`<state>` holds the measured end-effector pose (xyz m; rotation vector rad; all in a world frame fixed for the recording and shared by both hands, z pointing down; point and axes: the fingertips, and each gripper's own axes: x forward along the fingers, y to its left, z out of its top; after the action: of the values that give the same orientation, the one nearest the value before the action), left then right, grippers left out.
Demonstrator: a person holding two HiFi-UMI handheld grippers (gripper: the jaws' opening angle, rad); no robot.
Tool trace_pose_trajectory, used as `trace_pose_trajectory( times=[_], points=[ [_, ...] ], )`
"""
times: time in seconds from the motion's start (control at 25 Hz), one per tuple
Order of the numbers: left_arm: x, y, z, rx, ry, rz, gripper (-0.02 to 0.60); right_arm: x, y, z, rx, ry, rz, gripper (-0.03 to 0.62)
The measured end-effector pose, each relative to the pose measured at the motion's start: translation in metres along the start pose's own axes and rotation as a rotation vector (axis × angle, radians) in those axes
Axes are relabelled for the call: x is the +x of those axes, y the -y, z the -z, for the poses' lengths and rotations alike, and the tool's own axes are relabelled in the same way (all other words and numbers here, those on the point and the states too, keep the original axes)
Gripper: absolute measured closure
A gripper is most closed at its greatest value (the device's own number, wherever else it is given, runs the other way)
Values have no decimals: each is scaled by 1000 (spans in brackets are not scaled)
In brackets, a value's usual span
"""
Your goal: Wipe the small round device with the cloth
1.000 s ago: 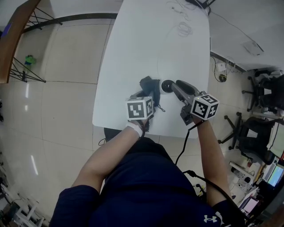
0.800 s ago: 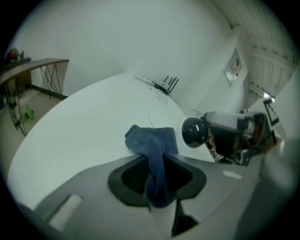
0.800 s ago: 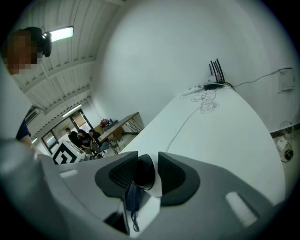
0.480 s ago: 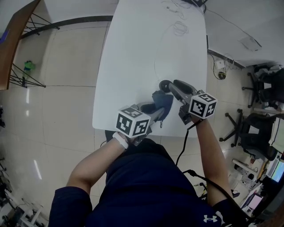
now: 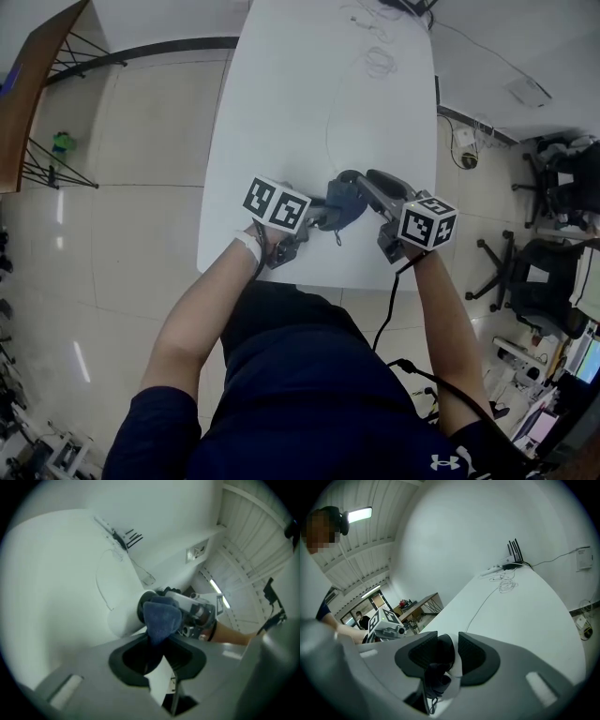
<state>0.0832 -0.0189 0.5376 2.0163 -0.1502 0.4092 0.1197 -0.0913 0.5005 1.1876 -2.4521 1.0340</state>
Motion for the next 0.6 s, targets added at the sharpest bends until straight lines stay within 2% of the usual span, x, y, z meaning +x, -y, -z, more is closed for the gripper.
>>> trace_pose_trajectory(
  times=[0.24, 0.36, 0.44, 0.6],
  points=[
    [10, -36, 11, -214, -80, -69, 497, -1, 1, -1, 16, 17, -5, 450],
    [5, -54, 16, -272, -101, -162, 497, 0, 0, 0, 18, 22, -5, 450],
    [-4, -65, 17, -290, -69, -253, 495, 0, -1, 1, 20, 24, -5, 450],
    [-31, -85, 4, -374, 98, -391, 495, 0, -2, 2, 16, 27, 0, 450]
  ],
)
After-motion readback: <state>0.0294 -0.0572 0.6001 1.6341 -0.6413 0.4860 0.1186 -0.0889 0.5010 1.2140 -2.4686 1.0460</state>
